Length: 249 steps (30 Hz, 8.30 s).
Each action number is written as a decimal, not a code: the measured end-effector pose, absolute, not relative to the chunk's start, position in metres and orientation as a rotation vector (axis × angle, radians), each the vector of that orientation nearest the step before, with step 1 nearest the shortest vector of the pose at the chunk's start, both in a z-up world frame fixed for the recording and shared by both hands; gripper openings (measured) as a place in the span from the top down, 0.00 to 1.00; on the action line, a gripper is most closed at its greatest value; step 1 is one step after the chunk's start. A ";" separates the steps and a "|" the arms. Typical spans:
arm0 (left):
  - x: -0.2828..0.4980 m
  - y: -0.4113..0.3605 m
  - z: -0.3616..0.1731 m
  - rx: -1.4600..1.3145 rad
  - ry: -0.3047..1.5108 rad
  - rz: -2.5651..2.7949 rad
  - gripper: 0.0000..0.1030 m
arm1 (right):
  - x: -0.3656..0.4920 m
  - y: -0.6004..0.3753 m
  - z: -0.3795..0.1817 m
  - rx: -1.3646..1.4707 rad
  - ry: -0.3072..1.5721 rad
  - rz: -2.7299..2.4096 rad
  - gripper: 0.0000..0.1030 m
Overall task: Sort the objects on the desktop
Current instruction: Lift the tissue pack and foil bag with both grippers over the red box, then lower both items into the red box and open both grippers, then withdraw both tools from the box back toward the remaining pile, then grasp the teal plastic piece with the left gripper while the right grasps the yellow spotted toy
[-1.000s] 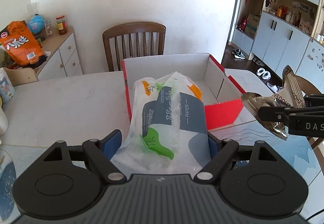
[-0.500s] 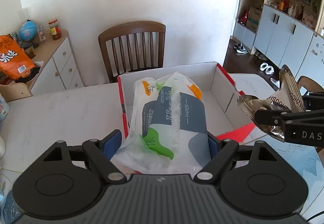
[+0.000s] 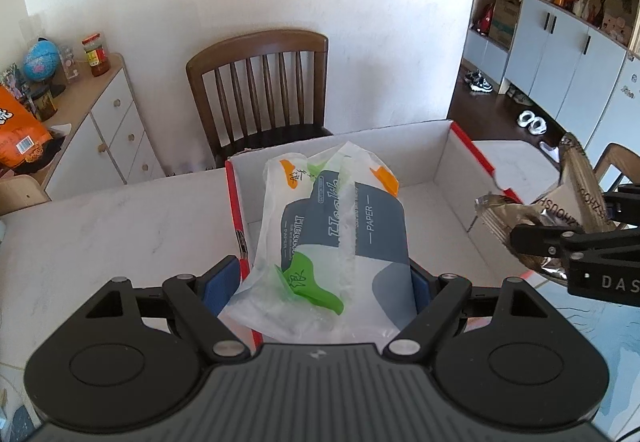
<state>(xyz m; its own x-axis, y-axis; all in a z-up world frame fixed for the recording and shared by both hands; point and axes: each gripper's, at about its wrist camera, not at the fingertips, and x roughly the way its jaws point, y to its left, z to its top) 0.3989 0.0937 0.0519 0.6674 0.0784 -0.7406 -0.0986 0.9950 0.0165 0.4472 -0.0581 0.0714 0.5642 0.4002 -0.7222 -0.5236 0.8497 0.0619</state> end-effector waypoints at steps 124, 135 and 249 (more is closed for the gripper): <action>0.375 0.060 0.073 0.043 0.879 -0.067 0.01 | 0.390 -0.072 0.087 -0.345 0.822 0.700 0.29; 0.318 0.070 0.085 0.063 0.778 -0.071 0.01 | 0.339 -0.080 0.093 -0.300 0.787 0.636 0.29; 0.183 0.070 -0.095 -0.008 0.718 0.062 0.90 | 0.215 -0.130 -0.072 -0.146 0.807 0.340 0.56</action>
